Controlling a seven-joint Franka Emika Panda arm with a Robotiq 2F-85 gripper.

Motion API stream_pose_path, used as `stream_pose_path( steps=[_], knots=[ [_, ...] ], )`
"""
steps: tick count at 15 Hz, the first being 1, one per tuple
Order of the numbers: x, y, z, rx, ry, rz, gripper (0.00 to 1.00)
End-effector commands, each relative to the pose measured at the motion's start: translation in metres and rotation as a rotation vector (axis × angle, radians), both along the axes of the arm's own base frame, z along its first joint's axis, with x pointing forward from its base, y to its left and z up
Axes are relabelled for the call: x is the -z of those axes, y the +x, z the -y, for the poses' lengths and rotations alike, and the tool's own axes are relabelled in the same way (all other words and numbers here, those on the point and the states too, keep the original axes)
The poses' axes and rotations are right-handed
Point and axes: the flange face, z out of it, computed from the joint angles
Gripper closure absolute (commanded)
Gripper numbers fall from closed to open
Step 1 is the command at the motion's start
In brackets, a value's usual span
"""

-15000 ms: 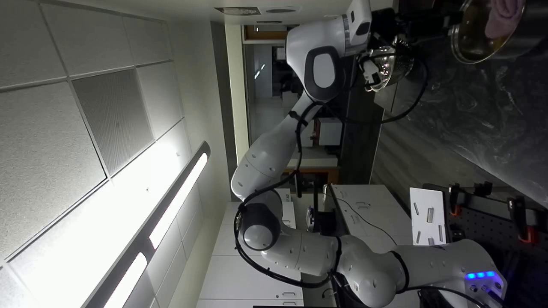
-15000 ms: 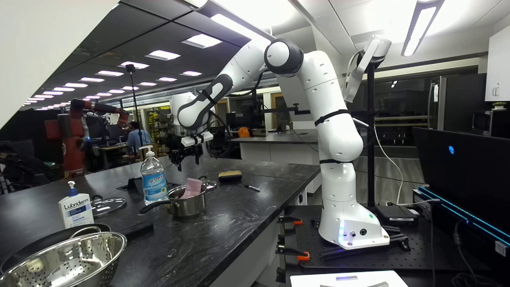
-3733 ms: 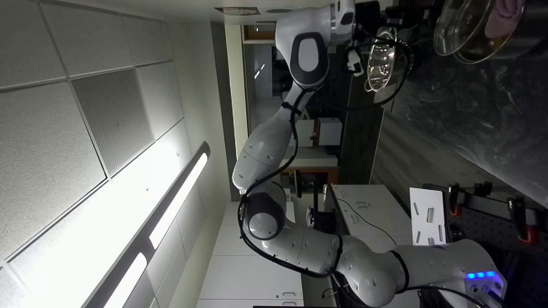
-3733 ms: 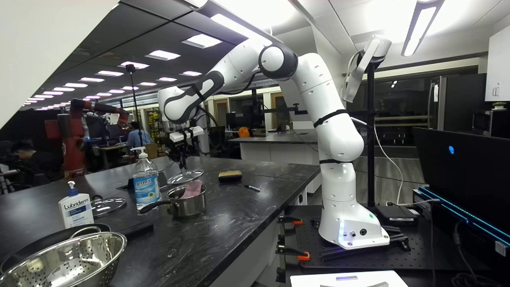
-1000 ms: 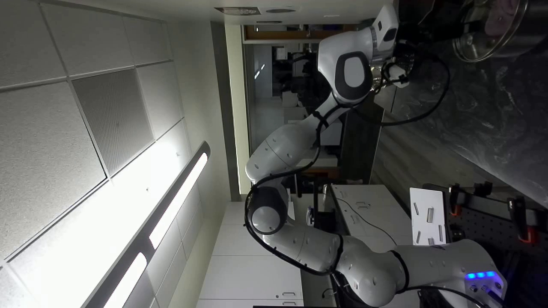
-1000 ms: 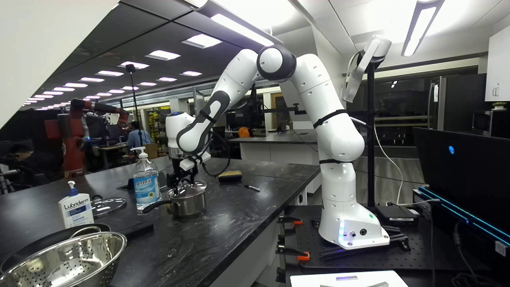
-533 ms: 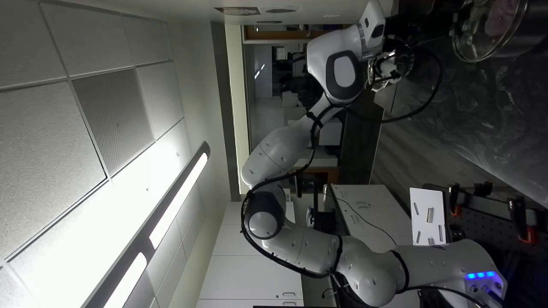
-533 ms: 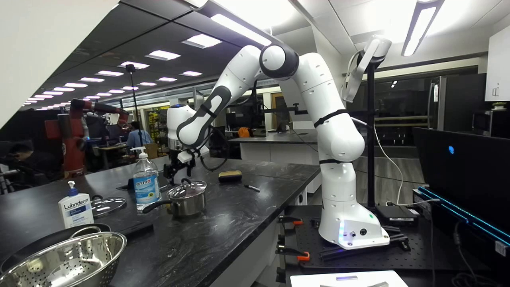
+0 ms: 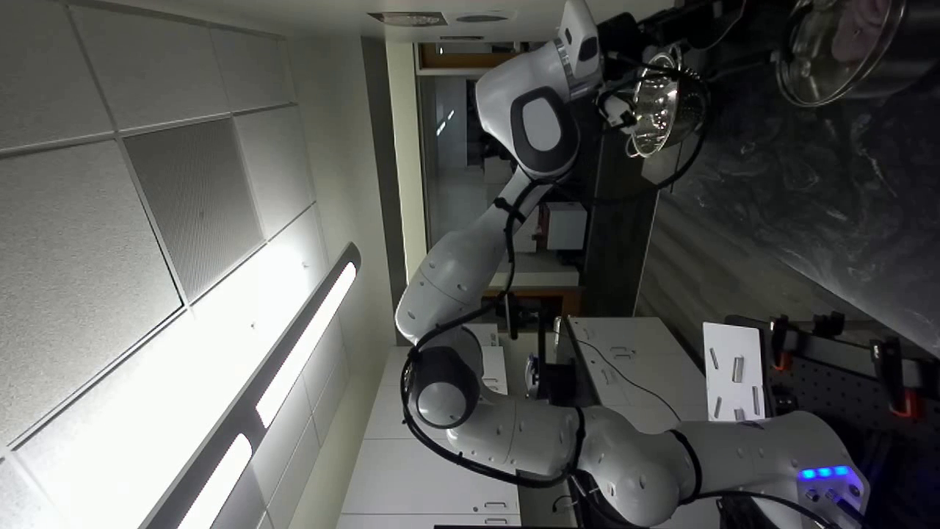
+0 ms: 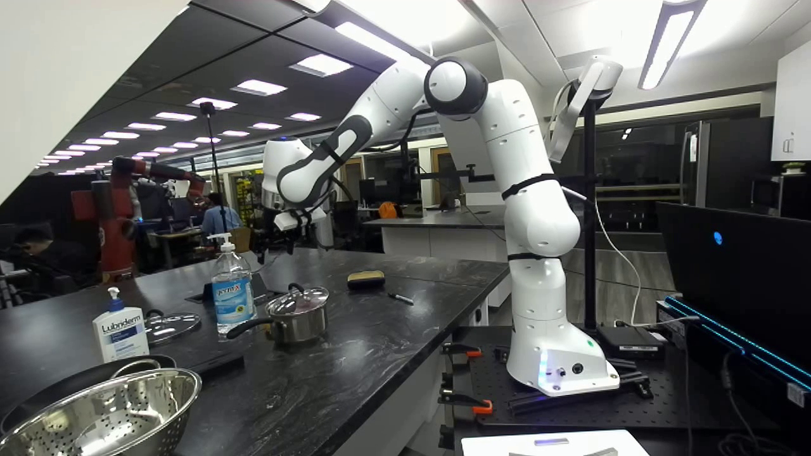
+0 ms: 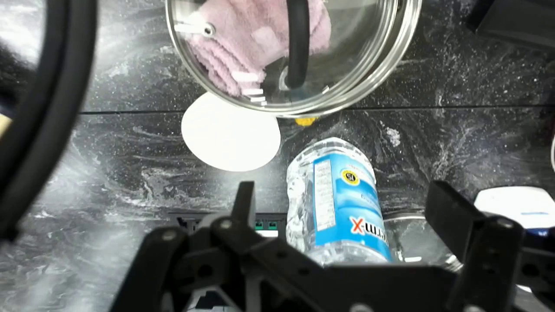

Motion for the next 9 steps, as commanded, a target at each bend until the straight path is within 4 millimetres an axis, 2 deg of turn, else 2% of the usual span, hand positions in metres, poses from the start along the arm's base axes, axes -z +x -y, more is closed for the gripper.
stream_pose_path(
  steps=[1, 5, 9],
  knots=[
    [-0.042, -0.016, 0.015, 0.033, -0.002, 0.041, 0.0],
    [-0.07, -0.046, 0.042, 0.021, 0.012, 0.026, 0.0],
    [-0.079, -0.084, 0.058, -0.011, 0.09, -0.104, 0.0]
  ],
)
